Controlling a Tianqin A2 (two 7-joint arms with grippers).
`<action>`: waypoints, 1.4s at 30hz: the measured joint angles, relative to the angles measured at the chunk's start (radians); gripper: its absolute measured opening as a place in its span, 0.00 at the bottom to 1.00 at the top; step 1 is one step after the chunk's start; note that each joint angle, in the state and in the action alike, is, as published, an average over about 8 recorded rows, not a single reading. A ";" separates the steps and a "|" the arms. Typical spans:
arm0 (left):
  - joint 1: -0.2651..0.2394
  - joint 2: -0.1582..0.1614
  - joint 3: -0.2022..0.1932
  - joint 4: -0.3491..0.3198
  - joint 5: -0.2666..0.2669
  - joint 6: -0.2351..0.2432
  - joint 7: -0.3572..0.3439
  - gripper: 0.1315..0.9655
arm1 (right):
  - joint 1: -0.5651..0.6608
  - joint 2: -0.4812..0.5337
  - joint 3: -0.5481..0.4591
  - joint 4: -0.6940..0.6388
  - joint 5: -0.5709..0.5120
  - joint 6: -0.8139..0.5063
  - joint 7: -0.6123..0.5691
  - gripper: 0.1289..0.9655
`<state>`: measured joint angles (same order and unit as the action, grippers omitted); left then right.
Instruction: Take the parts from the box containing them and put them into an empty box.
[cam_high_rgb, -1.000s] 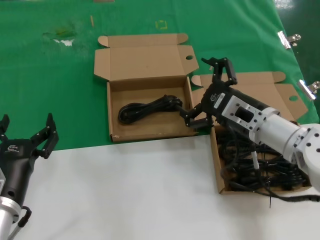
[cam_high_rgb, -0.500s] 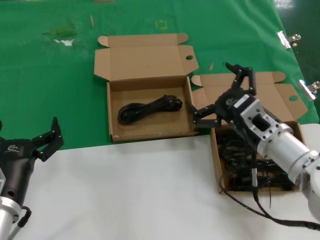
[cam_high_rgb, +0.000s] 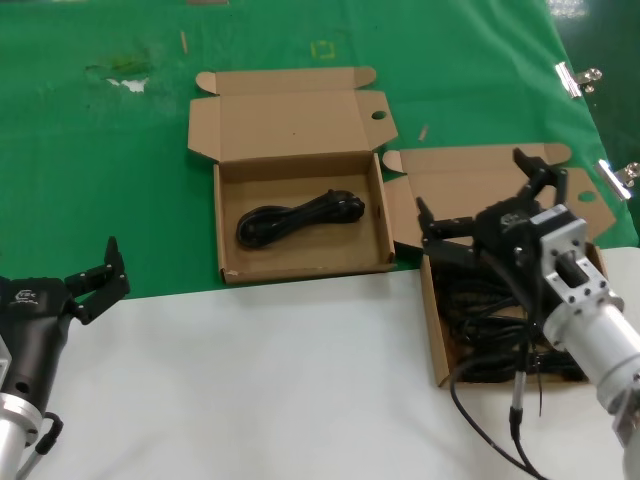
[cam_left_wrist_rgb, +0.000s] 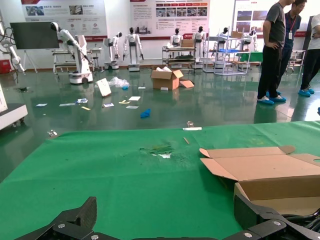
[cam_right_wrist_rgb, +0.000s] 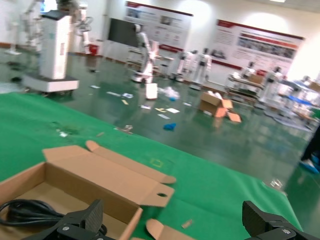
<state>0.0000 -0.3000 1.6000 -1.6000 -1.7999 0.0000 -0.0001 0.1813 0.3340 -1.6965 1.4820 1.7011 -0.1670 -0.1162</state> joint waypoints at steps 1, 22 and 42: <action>0.000 0.000 0.000 0.000 0.000 0.000 0.000 0.98 | -0.011 -0.002 0.006 0.007 0.006 0.010 0.007 1.00; 0.000 0.000 0.000 0.000 0.000 0.000 0.000 1.00 | -0.154 -0.029 0.082 0.100 0.084 0.142 0.099 1.00; 0.000 0.000 0.000 0.000 0.000 0.000 0.000 1.00 | -0.154 -0.029 0.082 0.100 0.084 0.142 0.099 1.00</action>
<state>0.0000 -0.3000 1.6000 -1.6000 -1.8000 0.0000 -0.0001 0.0273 0.3051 -1.6145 1.5822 1.7851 -0.0251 -0.0174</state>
